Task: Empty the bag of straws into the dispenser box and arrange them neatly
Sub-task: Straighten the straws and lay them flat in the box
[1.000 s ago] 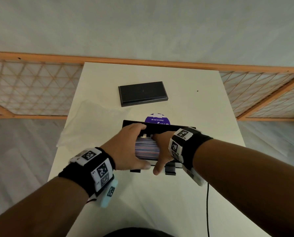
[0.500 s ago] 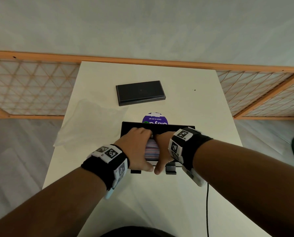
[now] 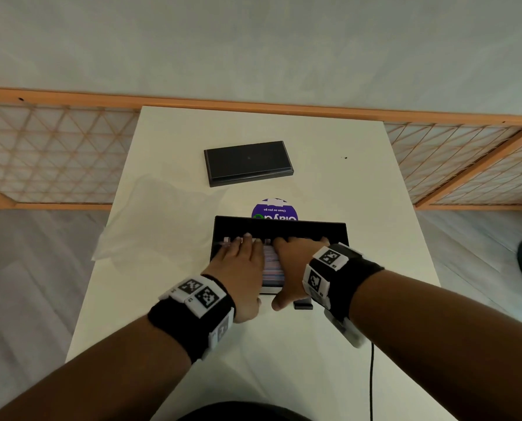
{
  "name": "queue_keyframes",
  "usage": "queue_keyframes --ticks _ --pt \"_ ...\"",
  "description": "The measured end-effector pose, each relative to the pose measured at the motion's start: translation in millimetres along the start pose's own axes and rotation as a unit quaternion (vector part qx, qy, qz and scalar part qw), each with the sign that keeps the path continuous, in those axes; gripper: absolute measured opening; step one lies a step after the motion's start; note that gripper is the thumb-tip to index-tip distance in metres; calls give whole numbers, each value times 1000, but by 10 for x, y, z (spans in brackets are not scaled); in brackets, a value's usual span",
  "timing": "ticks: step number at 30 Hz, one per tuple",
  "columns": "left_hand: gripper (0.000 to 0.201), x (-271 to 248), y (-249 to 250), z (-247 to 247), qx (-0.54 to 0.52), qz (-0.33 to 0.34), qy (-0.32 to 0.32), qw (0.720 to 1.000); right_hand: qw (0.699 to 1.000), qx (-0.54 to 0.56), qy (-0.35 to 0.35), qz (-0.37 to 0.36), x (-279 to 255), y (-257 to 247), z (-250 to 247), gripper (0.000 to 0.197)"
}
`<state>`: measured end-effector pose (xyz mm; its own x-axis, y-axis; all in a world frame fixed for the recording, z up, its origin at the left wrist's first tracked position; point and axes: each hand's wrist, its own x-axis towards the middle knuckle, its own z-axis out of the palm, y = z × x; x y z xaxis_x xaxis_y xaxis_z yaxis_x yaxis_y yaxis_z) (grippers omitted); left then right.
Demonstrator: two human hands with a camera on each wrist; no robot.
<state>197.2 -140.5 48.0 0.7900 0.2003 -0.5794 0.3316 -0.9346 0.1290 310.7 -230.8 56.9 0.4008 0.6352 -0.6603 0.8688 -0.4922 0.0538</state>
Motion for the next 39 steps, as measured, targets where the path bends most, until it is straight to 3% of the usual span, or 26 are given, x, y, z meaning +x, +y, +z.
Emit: queue_keyframes --ticks 6,10,14,17,20,30,39 --pt "91 -82 25 28 -44 66 23 997 998 41 36 20 51 -44 158 112" --pt "96 -93 31 -69 -2 43 93 995 997 59 56 3 62 -50 170 104" --pt "105 57 97 -66 -19 4 49 999 993 79 80 -31 44 -73 183 91" --pt "80 92 61 6 -28 -13 50 998 992 80 90 -27 -28 -30 209 76" --pt "69 64 50 52 -22 -7 63 998 994 63 84 1 -112 -11 261 76" --pt "72 107 92 -59 -10 -10 -1 1000 997 74 33 8 -88 -32 154 66" --pt "79 138 31 15 -39 -2 16 999 997 58 45 -1 -109 -29 168 67"
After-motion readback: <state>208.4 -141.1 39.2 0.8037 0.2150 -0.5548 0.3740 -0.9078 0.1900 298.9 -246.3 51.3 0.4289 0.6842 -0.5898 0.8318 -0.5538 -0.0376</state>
